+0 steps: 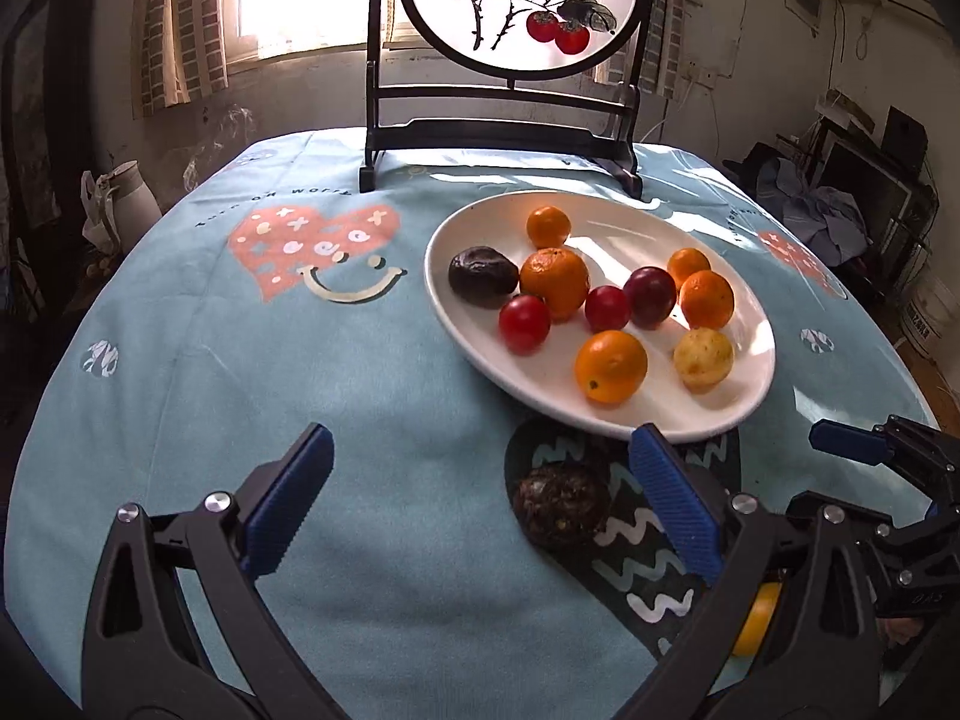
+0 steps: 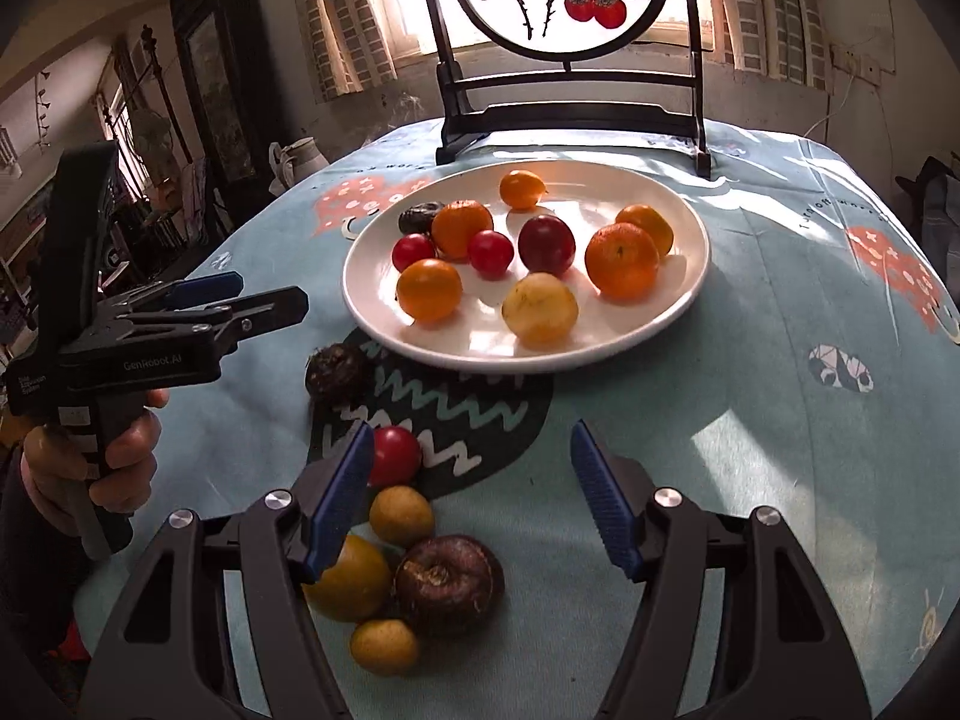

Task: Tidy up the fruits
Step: 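Lower both held fruits onto the plate and open both tools, then move both open tools back toward the remaining fruits, then grasp a yellow plum with the right tool while the left tool grasps a large yellow fruit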

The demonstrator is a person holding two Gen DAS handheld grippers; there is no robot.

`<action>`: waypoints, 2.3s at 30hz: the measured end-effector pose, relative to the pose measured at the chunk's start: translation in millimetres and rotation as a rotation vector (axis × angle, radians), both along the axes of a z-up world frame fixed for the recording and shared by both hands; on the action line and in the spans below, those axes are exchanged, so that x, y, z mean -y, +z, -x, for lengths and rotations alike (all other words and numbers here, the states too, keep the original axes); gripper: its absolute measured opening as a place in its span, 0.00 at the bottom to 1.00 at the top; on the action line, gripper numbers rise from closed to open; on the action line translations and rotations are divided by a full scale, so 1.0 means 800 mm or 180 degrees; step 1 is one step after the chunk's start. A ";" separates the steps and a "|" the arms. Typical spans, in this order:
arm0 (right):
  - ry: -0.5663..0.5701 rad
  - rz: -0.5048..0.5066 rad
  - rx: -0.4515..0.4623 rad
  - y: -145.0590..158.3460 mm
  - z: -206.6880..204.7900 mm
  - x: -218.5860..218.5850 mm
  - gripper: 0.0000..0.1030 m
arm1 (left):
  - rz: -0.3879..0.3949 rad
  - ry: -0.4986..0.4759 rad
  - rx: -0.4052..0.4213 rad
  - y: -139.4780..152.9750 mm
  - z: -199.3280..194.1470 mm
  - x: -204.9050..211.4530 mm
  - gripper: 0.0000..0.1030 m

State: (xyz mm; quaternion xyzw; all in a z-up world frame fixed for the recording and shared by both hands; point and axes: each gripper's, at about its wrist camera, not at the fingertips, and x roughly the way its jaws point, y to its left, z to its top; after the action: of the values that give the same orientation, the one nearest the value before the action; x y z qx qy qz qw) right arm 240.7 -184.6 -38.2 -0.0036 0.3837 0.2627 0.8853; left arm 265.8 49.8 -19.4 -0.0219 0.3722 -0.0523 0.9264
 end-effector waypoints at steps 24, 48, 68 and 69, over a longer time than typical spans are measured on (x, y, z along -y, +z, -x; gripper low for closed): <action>0.0390 0.0251 -0.0427 -0.029 0.080 -0.006 0.66 | -0.0165 -0.0018 0.0171 0.007 0.037 0.005 0.98; 0.0208 -0.0166 -0.0373 -0.018 0.074 0.020 0.27 | 0.0189 -0.1077 0.0002 0.008 0.064 0.038 0.96; -0.0082 -0.0499 -0.0340 -0.010 0.075 0.059 0.27 | -0.0174 -0.1959 -0.0316 -0.039 0.089 0.130 0.50; -0.0082 -0.0496 -0.0335 -0.010 0.075 0.058 0.27 | -0.0166 -0.1936 -0.0327 -0.040 0.088 0.130 0.50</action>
State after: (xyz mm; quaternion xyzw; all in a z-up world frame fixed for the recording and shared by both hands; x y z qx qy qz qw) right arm 180.3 -231.3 -46.1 0.0840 0.4081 0.2801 0.8648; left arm 195.5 -54.0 -51.2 0.1117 0.4092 -0.3165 0.8485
